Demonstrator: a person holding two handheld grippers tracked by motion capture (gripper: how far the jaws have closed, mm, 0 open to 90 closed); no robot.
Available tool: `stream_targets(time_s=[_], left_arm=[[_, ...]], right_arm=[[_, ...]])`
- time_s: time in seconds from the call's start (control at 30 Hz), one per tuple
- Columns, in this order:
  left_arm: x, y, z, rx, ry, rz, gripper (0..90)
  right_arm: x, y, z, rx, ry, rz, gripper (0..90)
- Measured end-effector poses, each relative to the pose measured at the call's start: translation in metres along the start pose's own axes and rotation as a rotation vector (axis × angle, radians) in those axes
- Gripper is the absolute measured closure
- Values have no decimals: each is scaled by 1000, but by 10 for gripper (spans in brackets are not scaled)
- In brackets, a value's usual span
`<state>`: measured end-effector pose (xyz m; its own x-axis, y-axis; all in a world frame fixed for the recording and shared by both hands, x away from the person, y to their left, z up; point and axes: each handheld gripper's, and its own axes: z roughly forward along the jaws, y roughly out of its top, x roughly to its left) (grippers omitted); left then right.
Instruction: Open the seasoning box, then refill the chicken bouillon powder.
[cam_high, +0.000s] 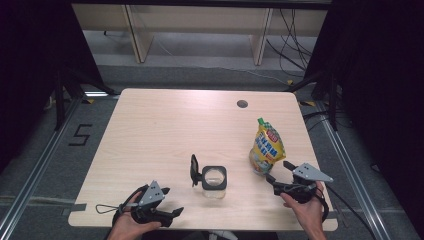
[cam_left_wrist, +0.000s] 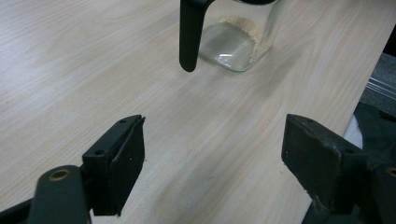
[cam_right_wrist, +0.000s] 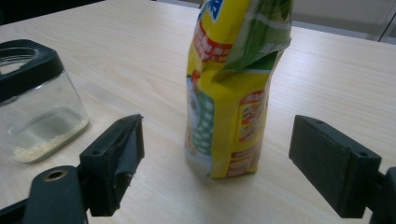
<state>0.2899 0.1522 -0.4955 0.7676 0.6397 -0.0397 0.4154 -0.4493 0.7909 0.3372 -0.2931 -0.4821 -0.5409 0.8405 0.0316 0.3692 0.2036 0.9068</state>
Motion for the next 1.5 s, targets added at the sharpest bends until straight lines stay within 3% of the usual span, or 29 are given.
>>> stream_targets(time_s=[0.07,0.1,0.13,0.17,0.2,0.23,0.33,0.4,0.43,0.47,0.5,0.53,0.7,0.83,0.87,0.93,0.97,1.0,1.03,1.07,1.1,1.13,1.17,1.2,1.23,1.3,1.43,1.47,1.5], left_arm=[[1,1,-2,22,-18,7,211],[1,1,-2,22,-20,5,211],[0,0,-1,6,-9,5,211],[0,1,-1,9,-10,16,211],[0,1,0,-2,-19,8,211],[-1,1,0,3,-27,-11,211],[0,1,1,1,-12,-6,211],[3,2,1,10,-16,0,211],[5,3,1,8,-19,17,211],[5,4,2,6,-24,8,211],[3,4,4,-15,-16,-23,211],[4,5,5,-11,-18,-11,211],[5,7,10,-2,-33,12,213],[6,9,11,-7,-40,45,213],[6,9,11,-5,-37,36,213],[7,10,10,17,-46,41,213],[4,9,12,-16,-52,10,213],[5,9,12,-6,-44,24,213],[5,9,12,-3,-39,27,213],[5,9,12,-2,-42,32,213],[4,9,13,-5,-45,23,213],[5,10,12,12,-43,57,213],[5,9,12,11,-44,55,213],[4,9,12,3,-48,30,213],[3,9,13,-13,-47,20,213],[3,9,13,-24,-50,35,213],[4,9,11,-4,-43,52,213],[2,8,12,-16,-47,12,213],[1,8,12,-17,-49,12,212]], right_arm=[[-2,0,4,-1,-7,-7,179],[-2,-1,5,8,-5,20,174],[-5,-1,8,4,-2,-5,173],[-3,-1,8,12,-10,29,169],[-6,-2,11,-6,-10,-16,165],[-3,-2,11,8,-8,17,164],[-6,-2,16,-13,-7,-30,160],[-3,-3,17,0,-9,7,158],[-7,-3,20,-9,-11,-33,157],[-4,-3,21,-2,-15,-6,157],[-7,-3,22,1,-16,-32,156],[-8,-3,24,-8,-16,-35,155],[-12,-4,29,-43,-24,-14,154],[-16,-4,36,-66,-33,33,154],[-15,-5,37,-80,-36,66,154],[-15,-2,40,-99,-42,-3,154],[-12,-1,40,-94,-34,12,154],[-11,0,42,-122,-16,-32,155],[-6,0,42,-113,-25,-1,155],[-5,1,43,-118,-37,-27,155],[-4,1,45,-116,-31,-18,156],[-4,1,49,-116,-32,-1,155],[-1,0,50,-101,-37,53,155],[-5,1,52,-113,-42,18,156],[-4,0,55,-110,-50,36,162],[-2,1,55,-107,-44,77,167],[-7,0,56,-119,-36,63,185],[-8,0,56,-115,-52,68,198],[-8,0,56,-121,-65,78,224]])
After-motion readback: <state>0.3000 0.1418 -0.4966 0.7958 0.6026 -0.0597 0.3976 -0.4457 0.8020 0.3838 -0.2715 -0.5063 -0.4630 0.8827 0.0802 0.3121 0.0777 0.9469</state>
